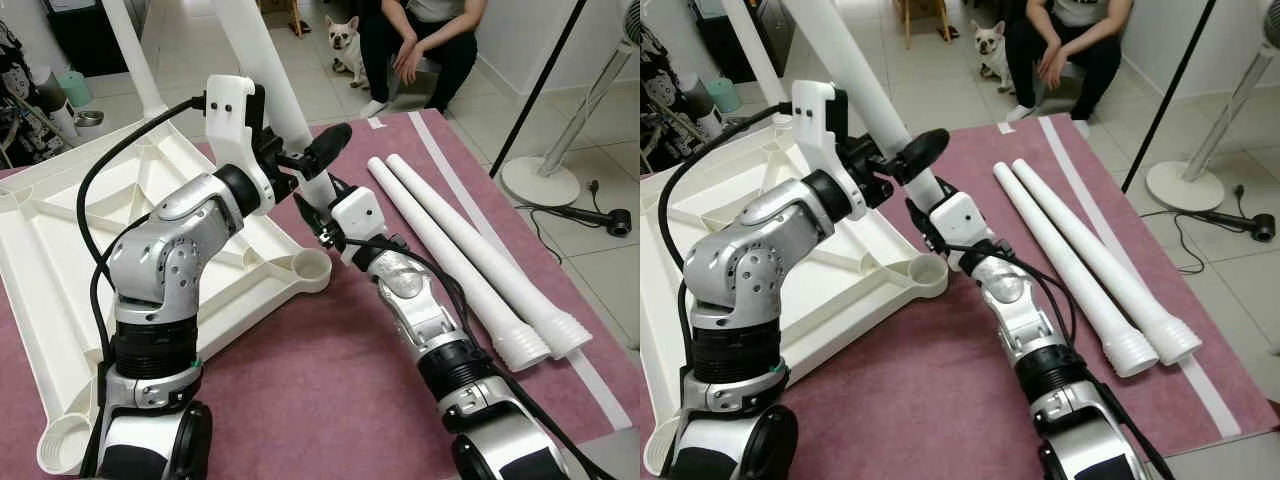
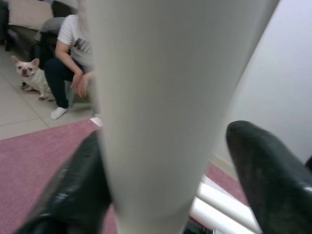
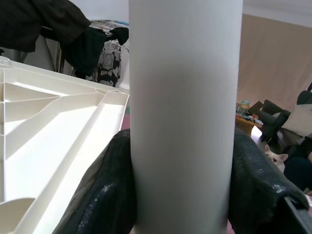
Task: Building children table
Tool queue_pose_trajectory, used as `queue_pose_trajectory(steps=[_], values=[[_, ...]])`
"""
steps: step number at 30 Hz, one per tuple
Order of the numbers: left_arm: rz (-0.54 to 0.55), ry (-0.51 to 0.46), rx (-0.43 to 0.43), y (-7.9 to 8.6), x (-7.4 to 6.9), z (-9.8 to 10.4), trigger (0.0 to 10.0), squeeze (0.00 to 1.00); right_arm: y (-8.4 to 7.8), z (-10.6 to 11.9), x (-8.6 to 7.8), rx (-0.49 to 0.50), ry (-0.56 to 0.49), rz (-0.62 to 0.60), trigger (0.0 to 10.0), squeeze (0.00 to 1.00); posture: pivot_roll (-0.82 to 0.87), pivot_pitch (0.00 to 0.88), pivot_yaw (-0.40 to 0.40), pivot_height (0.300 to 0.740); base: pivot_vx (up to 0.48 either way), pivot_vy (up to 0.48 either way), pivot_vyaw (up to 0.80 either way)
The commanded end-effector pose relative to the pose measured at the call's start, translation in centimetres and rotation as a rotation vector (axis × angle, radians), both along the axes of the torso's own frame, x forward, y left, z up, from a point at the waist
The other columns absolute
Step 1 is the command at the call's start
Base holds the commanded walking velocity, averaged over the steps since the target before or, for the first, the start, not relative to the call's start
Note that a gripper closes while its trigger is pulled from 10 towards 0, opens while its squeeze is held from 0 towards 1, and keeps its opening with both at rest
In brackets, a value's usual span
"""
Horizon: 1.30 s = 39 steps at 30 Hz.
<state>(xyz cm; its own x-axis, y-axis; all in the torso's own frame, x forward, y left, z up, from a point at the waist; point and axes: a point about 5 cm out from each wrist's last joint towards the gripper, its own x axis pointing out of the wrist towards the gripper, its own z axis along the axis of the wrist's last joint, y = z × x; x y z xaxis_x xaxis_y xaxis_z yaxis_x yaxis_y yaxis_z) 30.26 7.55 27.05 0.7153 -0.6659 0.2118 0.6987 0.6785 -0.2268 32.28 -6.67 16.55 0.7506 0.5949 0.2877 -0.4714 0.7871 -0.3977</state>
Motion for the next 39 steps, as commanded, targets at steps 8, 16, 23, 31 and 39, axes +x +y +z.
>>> queue_pose_trajectory(steps=[8, 16, 23, 31, 39], values=[[-0.029, 0.021, -0.014, -0.3, -0.7, 0.7, 0.0, 0.0, 0.5, -0.2, 0.5, 0.006, 0.044, -0.012, 10.0, 0.0, 0.04, 0.0, 0.076, 0.74, 0.0, 0.0, 0.0], [-0.099, -0.018, 0.07, -1.4, -2.0, 0.2, 0.0, 0.0, 1.0, 0.6, 1.4, 0.013, 0.072, -0.045, 10.0, 0.0, 0.03, 0.0, 0.076, 0.74, 0.0, 0.0, 0.0], [-0.129, -0.044, 0.124, -2.0, -2.6, 0.0, 0.0, 0.0, 1.6, 1.4, 1.5, 0.013, 0.065, -0.019, 10.0, 1.0, 0.03, 0.0, 0.073, 0.74, 0.0, 0.0, 0.0], [-0.097, -0.083, 0.216, -2.1, -2.5, -0.5, 0.0, 0.0, 2.8, 2.2, 0.7, -0.018, 0.05, 0.067, 10.0, 0.0, 0.03, 0.0, 0.072, 0.74, 0.0, 0.0, 0.0], [-0.034, -0.107, 0.281, -2.1, -1.9, -0.8, 0.0, 0.0, 3.9, 2.9, -0.6, -0.058, -0.001, 0.145, 10.0, 0.0, 0.04, 0.0, 0.07, 0.74, 0.0, 0.0, 0.0]])
